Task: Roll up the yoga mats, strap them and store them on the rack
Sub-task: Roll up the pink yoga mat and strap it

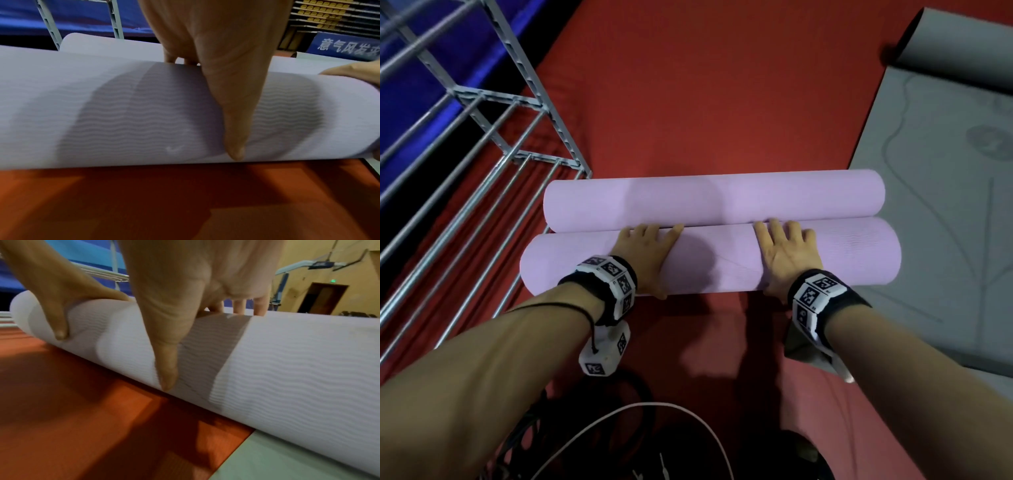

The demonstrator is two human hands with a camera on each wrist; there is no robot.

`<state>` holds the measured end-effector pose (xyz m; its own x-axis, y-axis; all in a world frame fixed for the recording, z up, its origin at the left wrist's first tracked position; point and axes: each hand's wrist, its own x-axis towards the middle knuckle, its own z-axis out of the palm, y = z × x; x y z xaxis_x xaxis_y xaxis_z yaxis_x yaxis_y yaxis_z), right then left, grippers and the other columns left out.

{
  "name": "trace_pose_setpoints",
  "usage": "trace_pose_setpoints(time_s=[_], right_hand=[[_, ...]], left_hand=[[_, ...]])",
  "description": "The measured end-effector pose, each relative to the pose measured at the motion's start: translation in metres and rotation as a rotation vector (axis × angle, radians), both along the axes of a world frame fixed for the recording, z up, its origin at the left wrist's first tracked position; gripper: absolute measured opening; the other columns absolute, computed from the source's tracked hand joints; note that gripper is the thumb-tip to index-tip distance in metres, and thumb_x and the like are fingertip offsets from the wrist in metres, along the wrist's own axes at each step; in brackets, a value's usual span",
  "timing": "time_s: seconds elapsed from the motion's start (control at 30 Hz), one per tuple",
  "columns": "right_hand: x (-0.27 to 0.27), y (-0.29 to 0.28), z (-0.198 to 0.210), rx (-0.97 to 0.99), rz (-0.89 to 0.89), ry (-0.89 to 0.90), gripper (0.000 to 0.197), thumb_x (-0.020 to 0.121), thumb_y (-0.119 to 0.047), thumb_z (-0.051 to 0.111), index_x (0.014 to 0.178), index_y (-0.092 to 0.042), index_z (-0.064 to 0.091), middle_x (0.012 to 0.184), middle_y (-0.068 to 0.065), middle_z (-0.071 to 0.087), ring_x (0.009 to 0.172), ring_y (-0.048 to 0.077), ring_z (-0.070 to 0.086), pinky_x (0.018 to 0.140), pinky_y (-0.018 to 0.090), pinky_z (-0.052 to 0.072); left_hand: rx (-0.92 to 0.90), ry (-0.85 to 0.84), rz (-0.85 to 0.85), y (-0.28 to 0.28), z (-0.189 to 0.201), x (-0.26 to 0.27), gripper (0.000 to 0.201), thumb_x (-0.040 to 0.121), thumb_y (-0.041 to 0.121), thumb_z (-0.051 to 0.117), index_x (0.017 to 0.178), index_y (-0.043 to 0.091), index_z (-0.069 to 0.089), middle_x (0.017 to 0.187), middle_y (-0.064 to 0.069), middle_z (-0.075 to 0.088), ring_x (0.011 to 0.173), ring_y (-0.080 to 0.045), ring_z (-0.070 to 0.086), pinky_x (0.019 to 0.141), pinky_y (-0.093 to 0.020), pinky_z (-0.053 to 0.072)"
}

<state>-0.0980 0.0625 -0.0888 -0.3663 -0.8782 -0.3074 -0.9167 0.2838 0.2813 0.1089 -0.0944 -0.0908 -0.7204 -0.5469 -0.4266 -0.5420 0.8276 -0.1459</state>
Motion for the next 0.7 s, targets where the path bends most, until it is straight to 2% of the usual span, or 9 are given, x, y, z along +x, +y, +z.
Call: trace_pose_setpoints(time_s=[0.17, 0.37, 0.47, 0.57, 0.63, 0.7], right_hand=[[0.002, 0.014, 0.004, -0.046, 0.006, -0.039, 0.109, 0.063, -0.05, 0.073, 0.15, -0.018, 0.015, 0.143, 0.004, 0.036, 0.119, 0.031, 0.036, 0.092, 0.044, 0.031], [0.022, 0.054, 0.018, 0.059, 0.049, -0.144, 0.117, 0.057, -0.059, 0.072, 0.152, -0.02, 0.015, 0.146, 0.003, 0.037, 0.123, 0.033, 0.037, 0.099, 0.044, 0.029], [0.026, 0.065, 0.021, 0.059, 0.029, -0.228, 0.113, 0.058, -0.061, 0.074, 0.145, -0.017, 0.019, 0.143, 0.004, 0.04, 0.122, 0.031, 0.038, 0.1, 0.043, 0.029], [0.034, 0.068, 0.019, 0.037, 0.052, -0.225, 0.109, 0.065, -0.057, 0.072, 0.148, -0.013, 0.017, 0.153, 0.01, 0.024, 0.133, 0.036, 0.032, 0.105, 0.047, 0.028], [0.037, 0.073, 0.013, 0.0, 0.039, -0.208, 0.114, 0.062, -0.062, 0.071, 0.151, -0.013, 0.02, 0.156, 0.01, 0.023, 0.136, 0.037, 0.029, 0.109, 0.053, 0.026], [0.031, 0.073, 0.01, -0.003, 0.008, -0.265, 0.122, 0.06, -0.072, 0.066, 0.154, -0.017, 0.013, 0.16, 0.005, 0.016, 0.144, 0.033, 0.02, 0.114, 0.055, 0.017]], left_hand=[[-0.044, 0.009, -0.062, 0.008, 0.004, 0.009, 0.123, 0.055, 0.069, 0.065, 0.152, 0.027, 0.003, 0.148, -0.004, 0.032, 0.131, -0.028, 0.038, 0.106, -0.043, 0.033], [0.12, -0.037, -0.174, 0.022, 0.011, 0.031, 0.124, 0.048, 0.072, 0.066, 0.15, 0.031, 0.009, 0.14, 0.0, 0.044, 0.124, -0.025, 0.046, 0.102, -0.041, 0.039], [0.196, -0.041, -0.178, 0.023, 0.013, 0.031, 0.123, 0.043, 0.07, 0.069, 0.148, 0.033, 0.014, 0.139, 0.001, 0.047, 0.124, -0.023, 0.049, 0.104, -0.04, 0.039], [0.27, 0.008, -0.094, 0.018, 0.016, 0.028, 0.116, 0.037, 0.067, 0.073, 0.139, 0.034, 0.026, 0.133, 0.002, 0.052, 0.118, -0.022, 0.054, 0.1, -0.036, 0.042], [0.301, 0.011, -0.046, 0.015, 0.016, 0.026, 0.113, 0.037, 0.065, 0.077, 0.134, 0.031, 0.03, 0.131, 0.0, 0.053, 0.114, -0.022, 0.054, 0.098, -0.034, 0.042], [0.31, 0.008, -0.044, 0.011, 0.016, 0.025, 0.115, 0.039, 0.064, 0.08, 0.137, 0.029, 0.03, 0.14, -0.005, 0.045, 0.124, -0.024, 0.046, 0.105, -0.037, 0.035]])
